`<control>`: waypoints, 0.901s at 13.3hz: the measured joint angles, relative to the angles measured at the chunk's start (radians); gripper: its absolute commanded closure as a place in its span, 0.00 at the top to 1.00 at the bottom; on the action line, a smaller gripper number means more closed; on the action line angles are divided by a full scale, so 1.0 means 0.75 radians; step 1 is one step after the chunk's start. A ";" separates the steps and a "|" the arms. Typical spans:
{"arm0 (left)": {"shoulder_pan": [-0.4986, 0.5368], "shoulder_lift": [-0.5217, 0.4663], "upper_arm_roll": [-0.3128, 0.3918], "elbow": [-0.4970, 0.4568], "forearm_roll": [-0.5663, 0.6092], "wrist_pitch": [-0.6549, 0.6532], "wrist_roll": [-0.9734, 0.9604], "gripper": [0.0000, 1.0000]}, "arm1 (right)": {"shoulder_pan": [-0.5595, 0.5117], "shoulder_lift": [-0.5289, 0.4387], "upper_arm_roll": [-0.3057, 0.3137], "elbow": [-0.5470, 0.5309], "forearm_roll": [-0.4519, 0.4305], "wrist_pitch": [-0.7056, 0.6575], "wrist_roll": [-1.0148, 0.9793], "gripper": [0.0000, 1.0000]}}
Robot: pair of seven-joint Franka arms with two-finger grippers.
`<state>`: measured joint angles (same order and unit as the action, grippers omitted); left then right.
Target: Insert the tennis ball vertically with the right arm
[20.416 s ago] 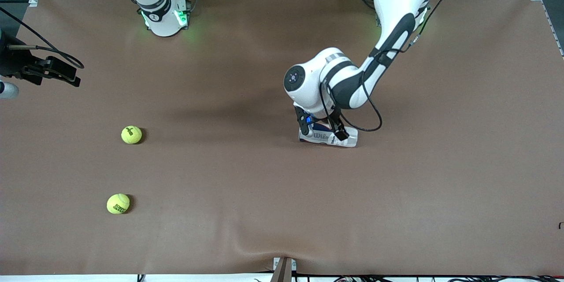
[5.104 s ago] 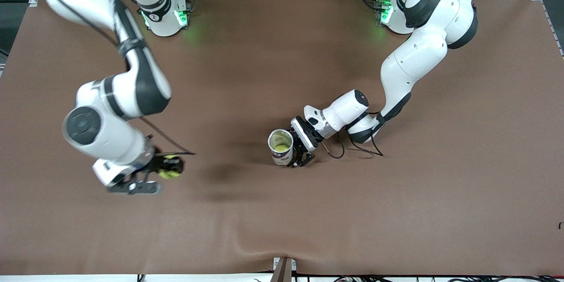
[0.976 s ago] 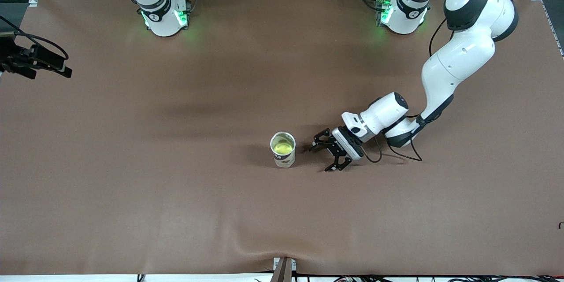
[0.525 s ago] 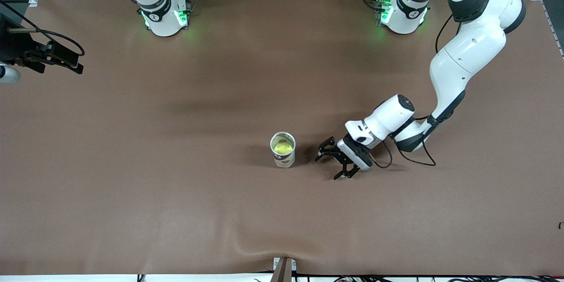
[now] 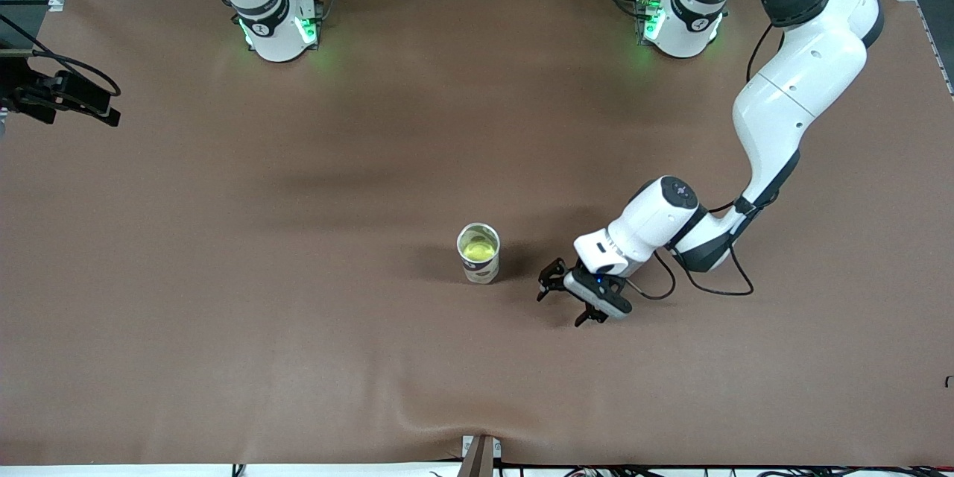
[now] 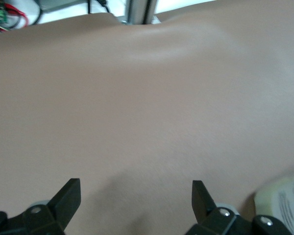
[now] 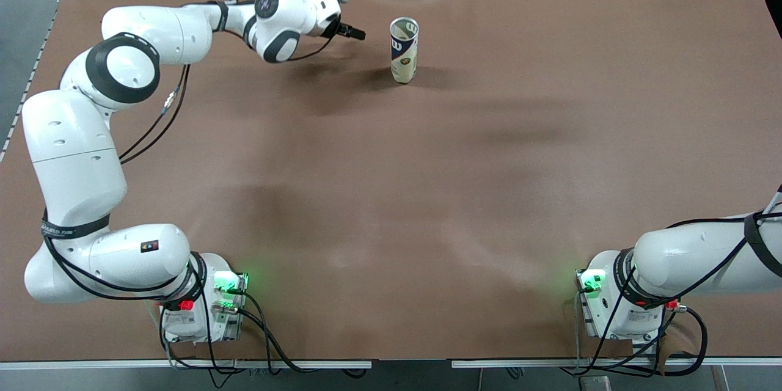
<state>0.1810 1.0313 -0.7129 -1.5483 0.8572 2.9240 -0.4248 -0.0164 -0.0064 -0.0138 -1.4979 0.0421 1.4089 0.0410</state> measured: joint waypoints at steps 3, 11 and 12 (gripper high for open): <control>-0.064 -0.011 -0.003 0.121 -0.156 -0.155 -0.001 1.00 | 0.000 0.000 -0.020 0.000 -0.001 0.007 -0.046 1.00; -0.006 -0.087 -0.183 0.322 -0.320 -0.792 -0.004 1.00 | 0.001 0.000 -0.027 0.000 -0.001 0.015 -0.059 1.00; 0.051 -0.126 -0.244 0.327 -0.323 -0.902 -0.004 1.00 | 0.002 0.001 -0.027 -0.001 -0.001 0.016 -0.059 1.00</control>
<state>0.2192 0.9367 -0.8955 -1.3029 0.6150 2.2477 -0.4276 -0.0153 -0.0058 -0.0341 -1.4983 0.0411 1.4212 -0.0033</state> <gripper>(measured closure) 0.000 0.000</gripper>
